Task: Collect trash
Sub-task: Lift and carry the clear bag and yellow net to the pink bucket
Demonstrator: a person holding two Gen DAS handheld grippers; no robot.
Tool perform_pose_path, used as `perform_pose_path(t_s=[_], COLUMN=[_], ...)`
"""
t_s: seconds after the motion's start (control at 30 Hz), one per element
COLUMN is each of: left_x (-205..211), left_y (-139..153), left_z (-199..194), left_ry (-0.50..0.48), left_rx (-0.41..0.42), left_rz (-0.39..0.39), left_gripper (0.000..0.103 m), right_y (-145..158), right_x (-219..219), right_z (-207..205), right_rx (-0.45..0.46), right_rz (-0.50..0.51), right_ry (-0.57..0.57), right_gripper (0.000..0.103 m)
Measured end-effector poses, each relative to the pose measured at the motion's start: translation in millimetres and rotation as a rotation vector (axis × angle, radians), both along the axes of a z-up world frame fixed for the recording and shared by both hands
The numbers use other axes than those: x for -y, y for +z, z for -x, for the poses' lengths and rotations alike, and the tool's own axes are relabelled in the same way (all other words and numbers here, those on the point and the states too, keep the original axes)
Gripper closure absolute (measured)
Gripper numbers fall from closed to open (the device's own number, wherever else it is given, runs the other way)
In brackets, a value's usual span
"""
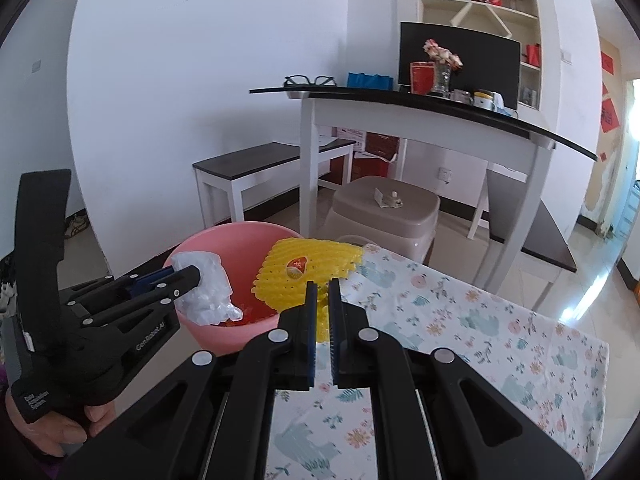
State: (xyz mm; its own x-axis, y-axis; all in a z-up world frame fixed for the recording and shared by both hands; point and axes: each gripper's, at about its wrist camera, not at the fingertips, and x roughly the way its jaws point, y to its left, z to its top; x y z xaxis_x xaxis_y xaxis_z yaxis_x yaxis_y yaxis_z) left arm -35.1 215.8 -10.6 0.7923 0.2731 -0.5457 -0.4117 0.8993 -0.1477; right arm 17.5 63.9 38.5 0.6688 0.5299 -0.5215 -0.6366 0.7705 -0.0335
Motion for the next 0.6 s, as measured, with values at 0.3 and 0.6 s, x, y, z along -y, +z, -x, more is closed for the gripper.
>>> perform_pose_path(t_s=[0.3,0.6], left_x=[-27,-36], left_y=[-8,-17], left_z=[-1,-6], left_ry=[0.056,0.075], left_rx=[0.004,-0.018], left_rz=[0.017,0.013], left_gripper=[0.089,0.089], right_y=[-9,-22], right_x=[-30,-64], right_z=[-9,-12], right_rx=[0.002,0.013], right_rz=[0.016,0.073], right_ry=[0.036,0.074], right_gripper=[0.097,0.097])
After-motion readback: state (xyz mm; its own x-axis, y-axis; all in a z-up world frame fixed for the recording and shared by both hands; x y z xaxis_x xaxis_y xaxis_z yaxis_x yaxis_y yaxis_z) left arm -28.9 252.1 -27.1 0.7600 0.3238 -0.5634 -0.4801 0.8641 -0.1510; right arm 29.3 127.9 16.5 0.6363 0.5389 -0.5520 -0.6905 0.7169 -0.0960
